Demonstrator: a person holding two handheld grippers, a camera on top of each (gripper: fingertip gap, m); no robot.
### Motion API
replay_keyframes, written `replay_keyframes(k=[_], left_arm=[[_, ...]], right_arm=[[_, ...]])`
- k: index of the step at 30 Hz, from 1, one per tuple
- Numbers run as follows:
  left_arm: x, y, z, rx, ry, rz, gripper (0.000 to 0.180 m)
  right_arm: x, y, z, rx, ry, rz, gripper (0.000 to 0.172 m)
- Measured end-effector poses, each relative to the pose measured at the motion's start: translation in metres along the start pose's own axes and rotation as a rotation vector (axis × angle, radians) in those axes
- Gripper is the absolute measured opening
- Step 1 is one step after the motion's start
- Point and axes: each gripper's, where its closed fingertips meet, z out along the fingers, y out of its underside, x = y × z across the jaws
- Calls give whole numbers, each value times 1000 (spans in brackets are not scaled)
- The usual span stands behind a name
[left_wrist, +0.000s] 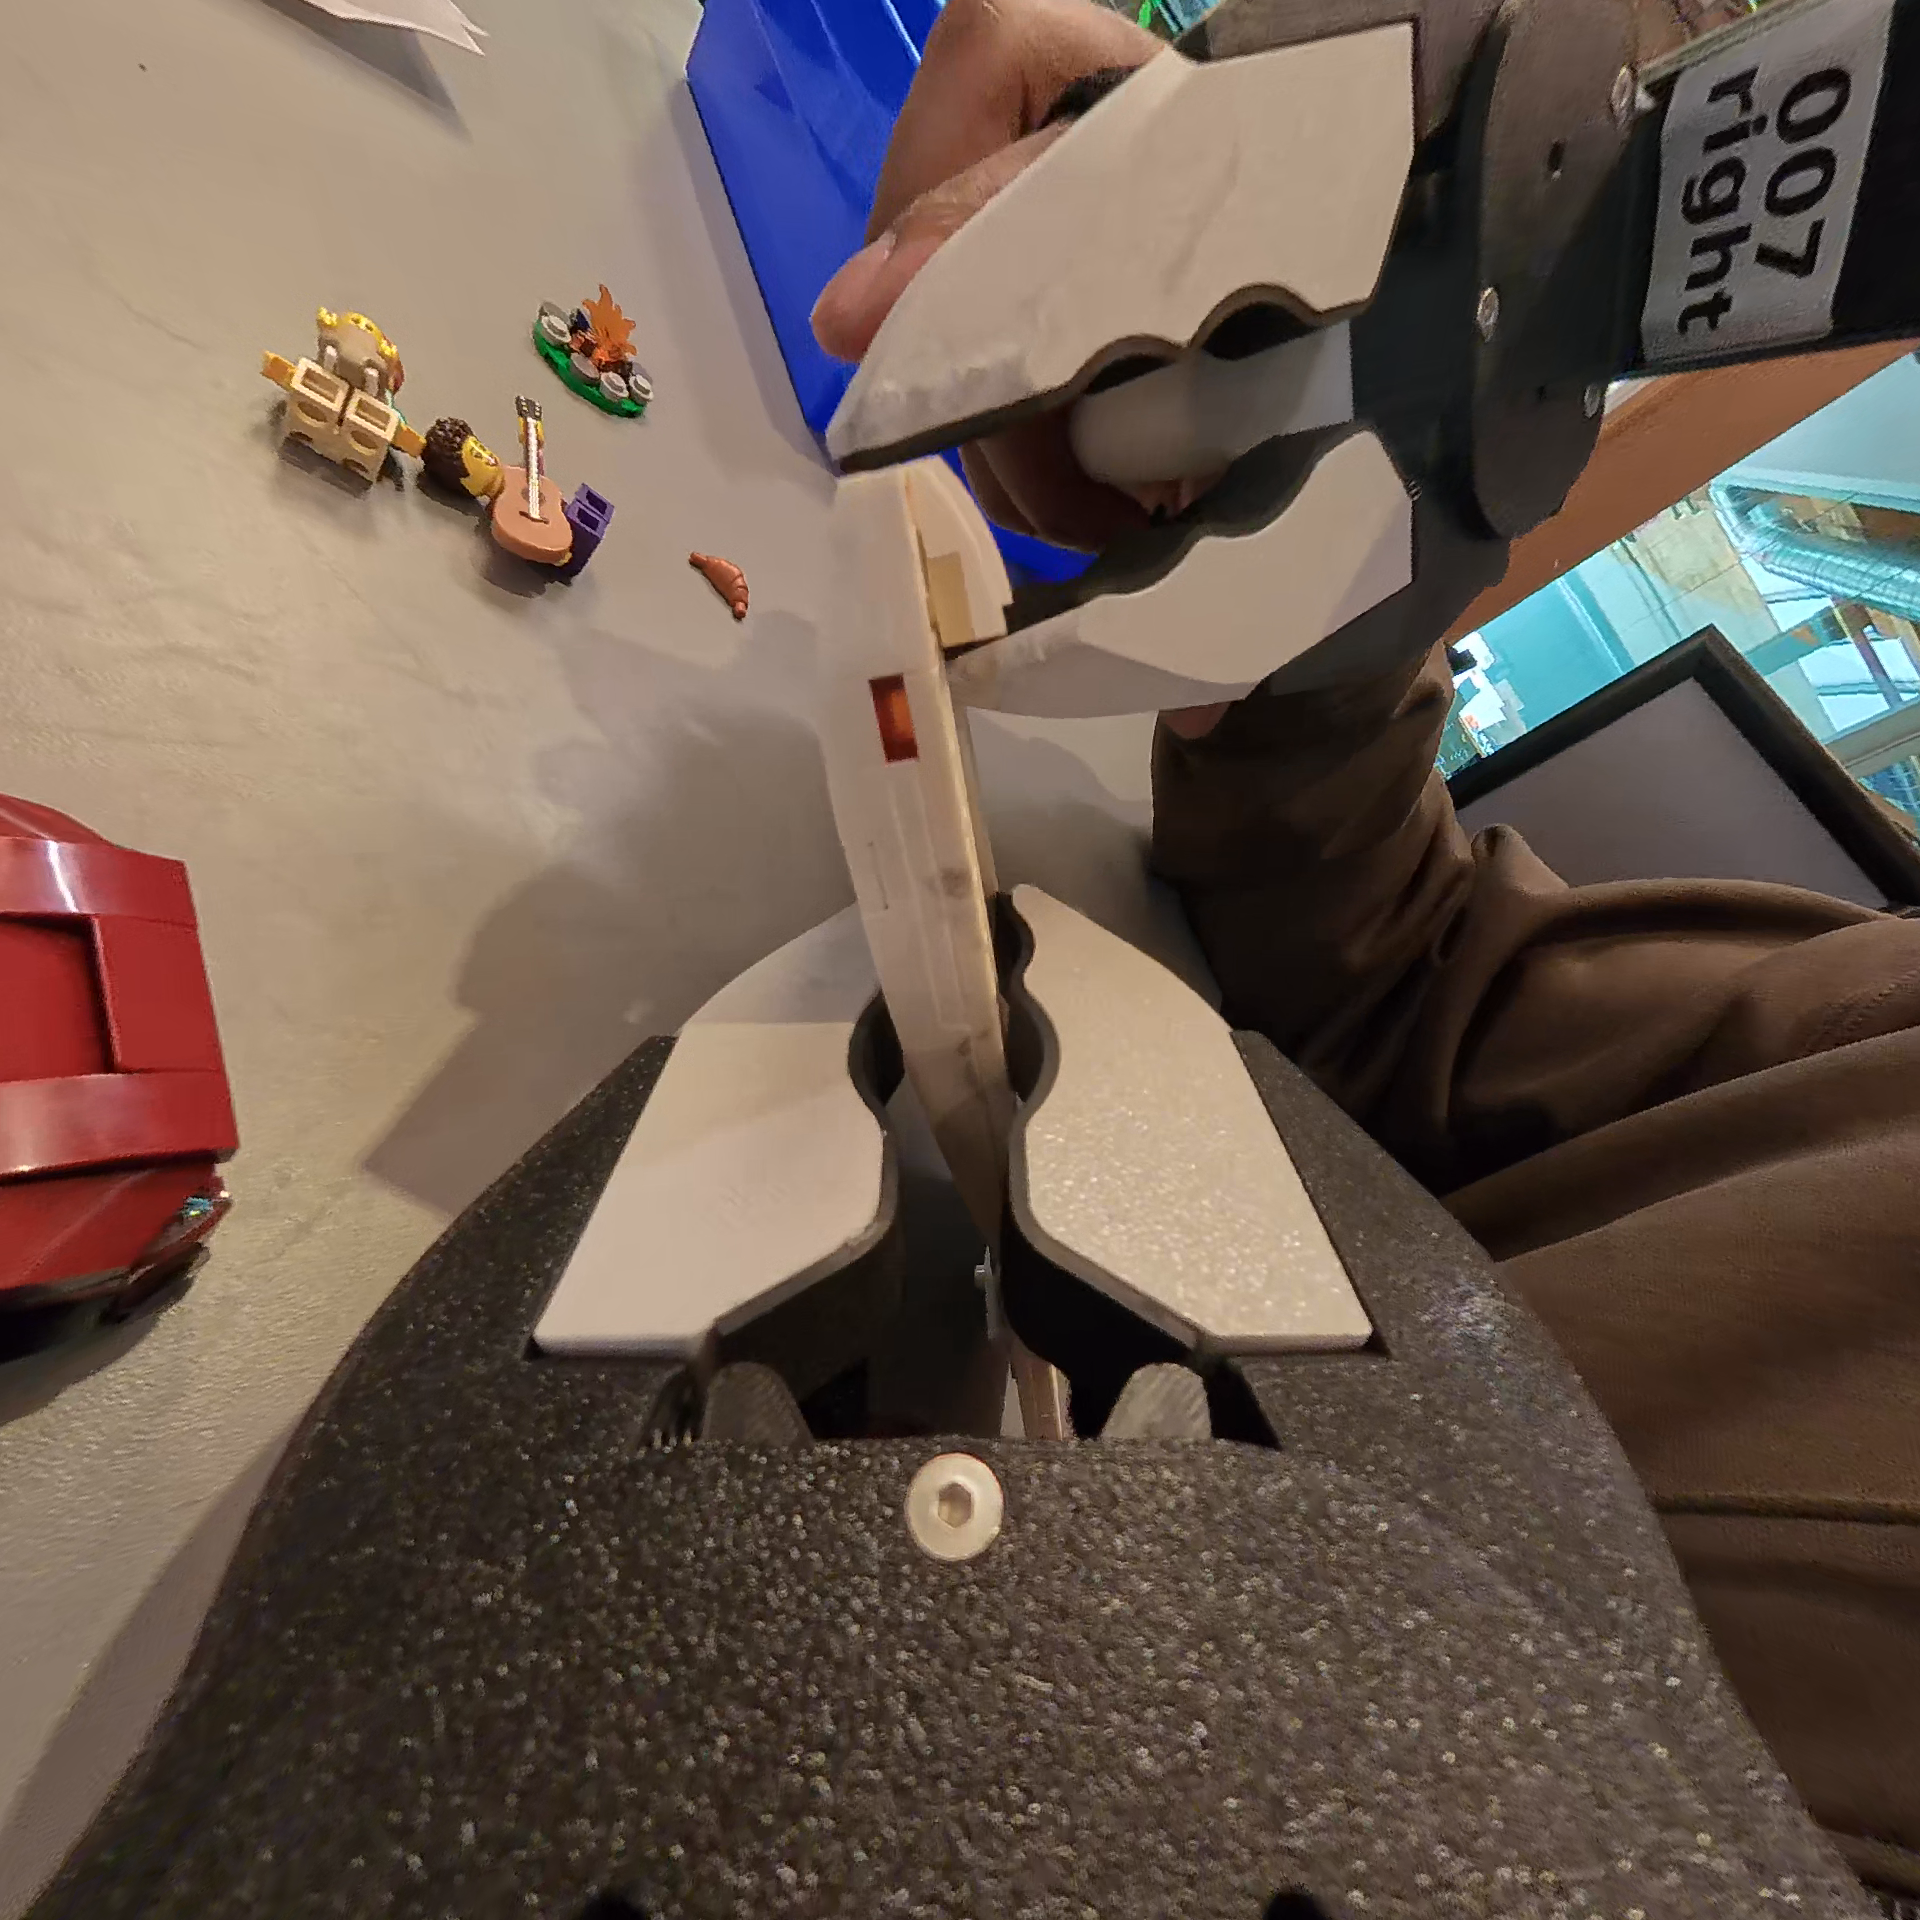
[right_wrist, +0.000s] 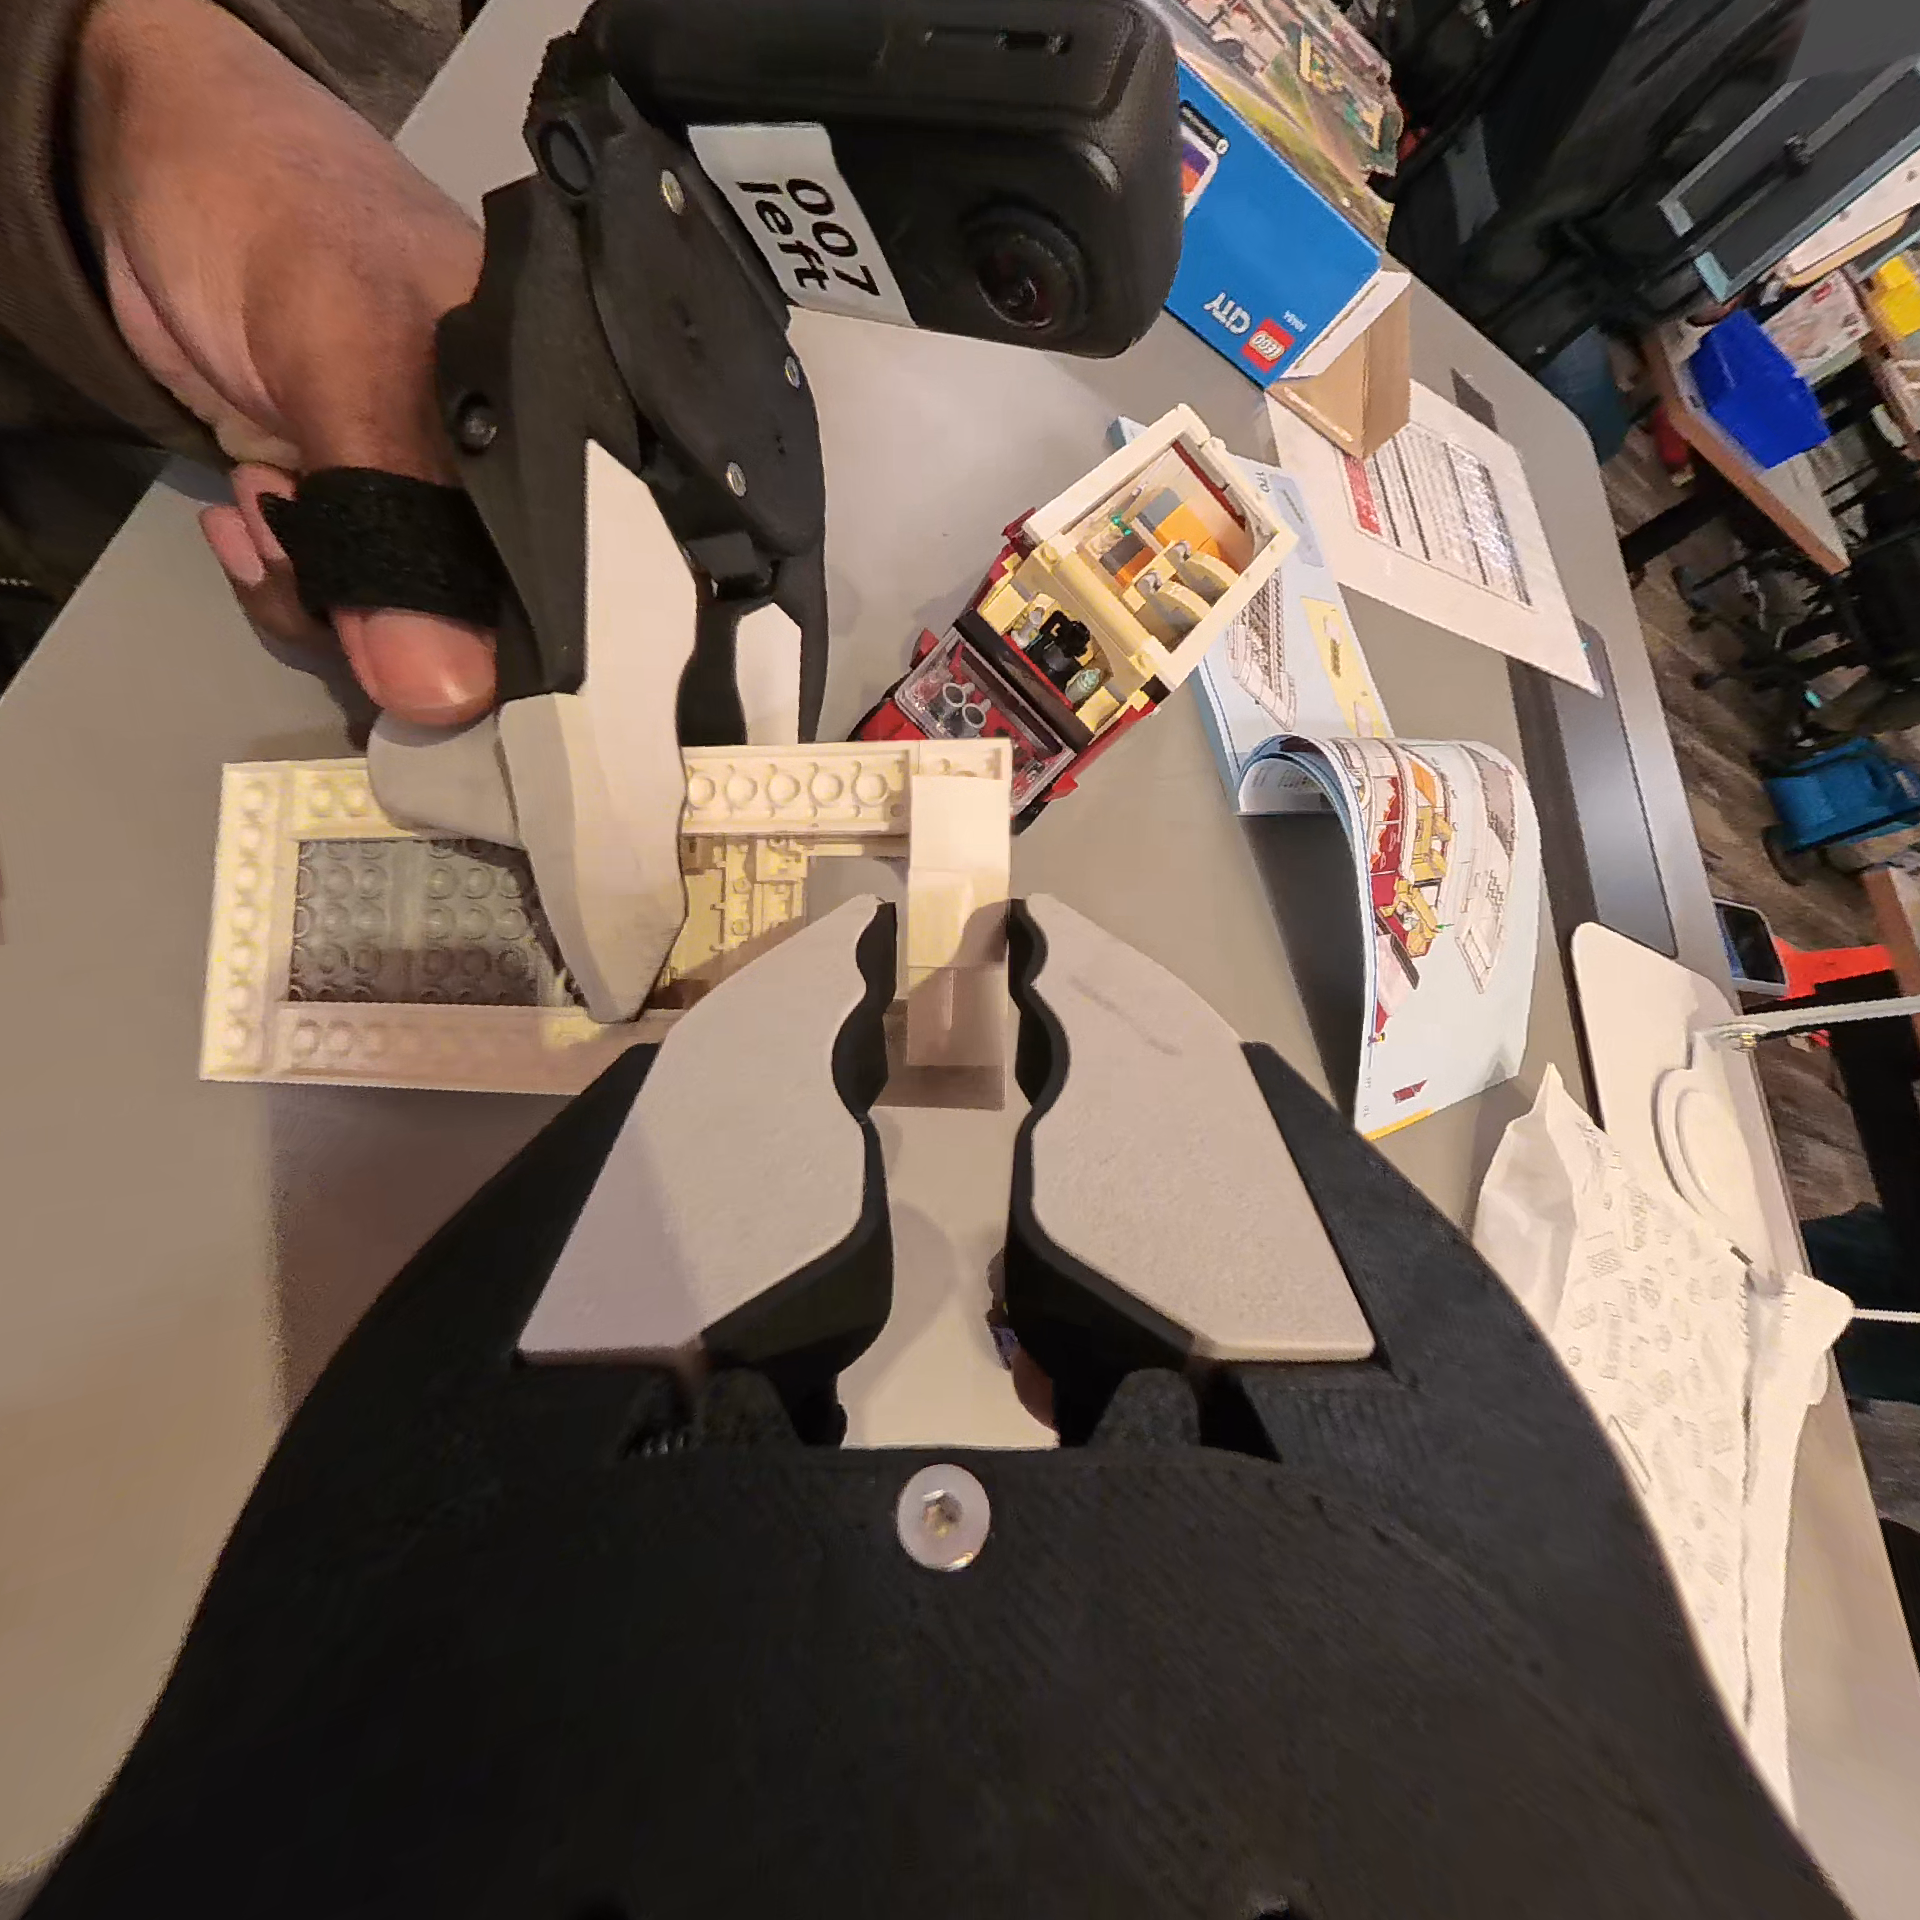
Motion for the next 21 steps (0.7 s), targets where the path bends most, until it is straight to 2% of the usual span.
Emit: replay_keyframes(k=[7, 12, 14, 21], left_arm=[[-1, -2, -1, 14, 5, -13, 15], [0, -2, -2, 15, 15, -20, 15], [1, -2, -2, 14, 22, -21, 15], [4, 0, -1, 3, 28, 5, 15]], right_arm=[[3, -1, -2, 15, 39, -3, 22], [5, 7, -4, -35, 62, -31, 23], [4, 6, -6, -26, 56, -36, 18], [1, 5, -9, -20, 1, 15, 18]])
